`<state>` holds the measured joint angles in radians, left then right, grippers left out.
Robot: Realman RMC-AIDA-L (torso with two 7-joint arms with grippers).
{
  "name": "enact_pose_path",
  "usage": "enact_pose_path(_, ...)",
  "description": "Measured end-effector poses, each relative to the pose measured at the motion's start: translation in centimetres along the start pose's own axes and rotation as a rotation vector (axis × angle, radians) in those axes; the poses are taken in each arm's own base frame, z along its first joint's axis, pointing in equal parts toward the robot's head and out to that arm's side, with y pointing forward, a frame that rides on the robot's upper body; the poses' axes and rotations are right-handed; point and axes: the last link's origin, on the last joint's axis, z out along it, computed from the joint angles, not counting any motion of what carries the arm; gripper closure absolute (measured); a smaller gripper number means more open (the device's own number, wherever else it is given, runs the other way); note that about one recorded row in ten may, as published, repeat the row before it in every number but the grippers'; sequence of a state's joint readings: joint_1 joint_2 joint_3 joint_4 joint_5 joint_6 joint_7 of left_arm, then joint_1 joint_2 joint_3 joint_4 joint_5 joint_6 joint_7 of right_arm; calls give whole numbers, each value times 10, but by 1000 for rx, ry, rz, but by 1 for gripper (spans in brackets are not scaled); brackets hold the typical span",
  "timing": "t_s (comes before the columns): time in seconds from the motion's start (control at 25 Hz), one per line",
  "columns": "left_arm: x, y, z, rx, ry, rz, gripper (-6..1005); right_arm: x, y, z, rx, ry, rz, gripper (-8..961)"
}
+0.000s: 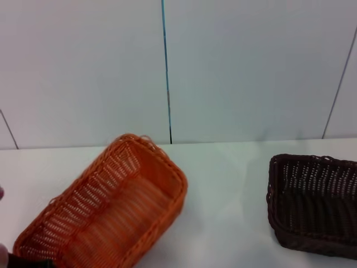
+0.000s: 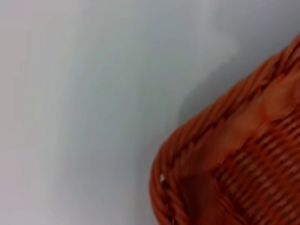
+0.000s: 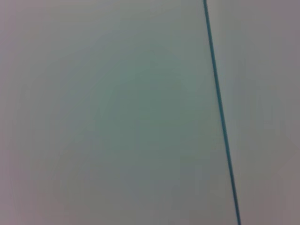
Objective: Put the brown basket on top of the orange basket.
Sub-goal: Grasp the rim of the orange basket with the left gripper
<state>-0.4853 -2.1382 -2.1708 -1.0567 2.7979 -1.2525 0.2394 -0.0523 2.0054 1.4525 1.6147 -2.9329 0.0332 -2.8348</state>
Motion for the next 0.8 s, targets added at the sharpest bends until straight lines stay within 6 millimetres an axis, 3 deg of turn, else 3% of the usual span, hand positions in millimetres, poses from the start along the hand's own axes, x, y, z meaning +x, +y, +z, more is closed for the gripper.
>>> enact_pose_path(0.56, 10, 9, -13, 0, -35, 80, 695, -3, -2, 1, 2, -5, 6, 36)
enact_pose_path(0.8, 23, 7, -25, 12, 2, 96, 779, -5, -3, 1, 8, 26, 17, 36)
